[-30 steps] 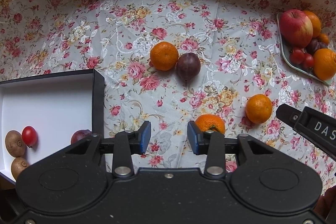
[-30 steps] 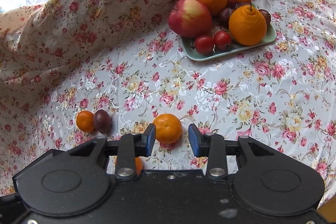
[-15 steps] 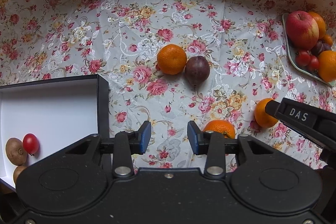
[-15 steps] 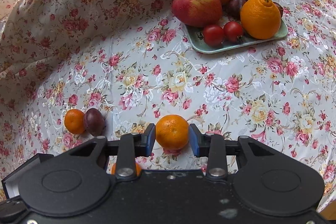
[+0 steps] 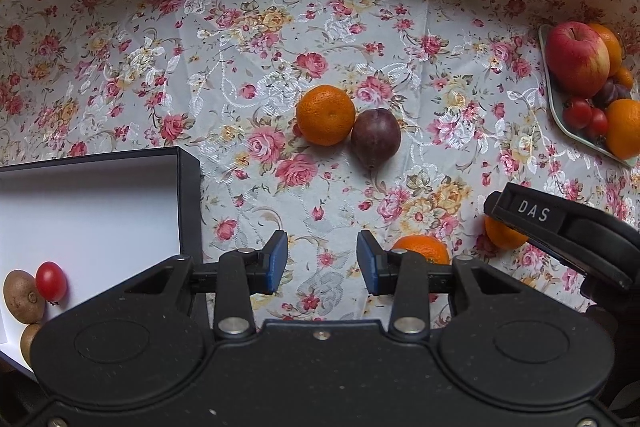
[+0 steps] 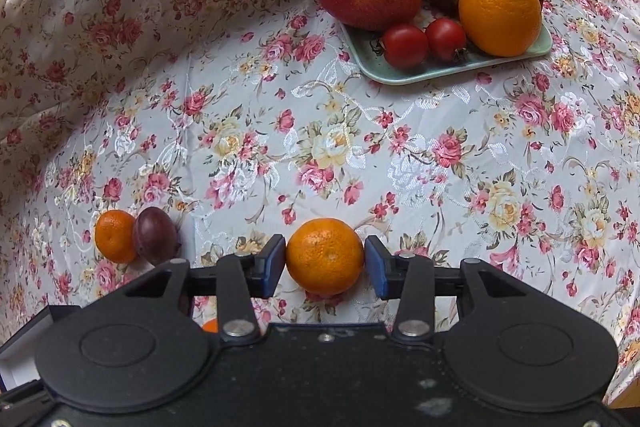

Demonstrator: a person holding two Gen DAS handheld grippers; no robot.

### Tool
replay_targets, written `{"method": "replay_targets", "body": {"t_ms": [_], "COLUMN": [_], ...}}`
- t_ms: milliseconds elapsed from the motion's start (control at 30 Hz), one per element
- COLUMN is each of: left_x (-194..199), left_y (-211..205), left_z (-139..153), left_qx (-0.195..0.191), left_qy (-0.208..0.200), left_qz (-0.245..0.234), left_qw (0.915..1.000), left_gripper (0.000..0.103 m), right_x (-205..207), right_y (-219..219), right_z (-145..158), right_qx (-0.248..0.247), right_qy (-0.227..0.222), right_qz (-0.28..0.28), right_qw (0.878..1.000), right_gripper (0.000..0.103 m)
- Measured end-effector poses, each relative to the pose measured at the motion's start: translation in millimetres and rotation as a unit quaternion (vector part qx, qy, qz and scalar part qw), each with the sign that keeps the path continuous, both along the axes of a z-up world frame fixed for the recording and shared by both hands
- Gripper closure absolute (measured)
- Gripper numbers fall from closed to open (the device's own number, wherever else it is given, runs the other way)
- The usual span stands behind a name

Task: Organize fruits
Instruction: 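Close left gripper on a second mandarin orange while right tool holds its orange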

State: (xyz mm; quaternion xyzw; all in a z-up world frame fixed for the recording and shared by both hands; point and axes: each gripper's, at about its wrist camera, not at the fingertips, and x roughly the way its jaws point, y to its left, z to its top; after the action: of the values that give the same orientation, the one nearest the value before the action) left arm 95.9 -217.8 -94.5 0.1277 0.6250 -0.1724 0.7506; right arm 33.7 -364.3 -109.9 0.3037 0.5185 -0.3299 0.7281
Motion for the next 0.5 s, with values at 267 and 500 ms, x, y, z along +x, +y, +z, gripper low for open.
{"method": "replay_targets", "body": {"t_ms": [267,500], "left_x": [-8,-17], "left_y": [-8,-21], "left_z": [4,0], "left_qx": [-0.015,-0.037], "left_qy": [0.0,0.015], "left_qz": [-0.028,-0.048], "left_qw": [0.9995,0.9981], "left_gripper": [0.055,0.048], "right_x": [-8,-27], "right_y": [-1,-18], "right_z": [2,10], "right_qx": [0.017,0.014], "right_qy": [0.02,0.029], "right_qz": [-0.009,-0.048], "right_qw": [1.0,0.998], "right_gripper": [0.06,0.06]}}
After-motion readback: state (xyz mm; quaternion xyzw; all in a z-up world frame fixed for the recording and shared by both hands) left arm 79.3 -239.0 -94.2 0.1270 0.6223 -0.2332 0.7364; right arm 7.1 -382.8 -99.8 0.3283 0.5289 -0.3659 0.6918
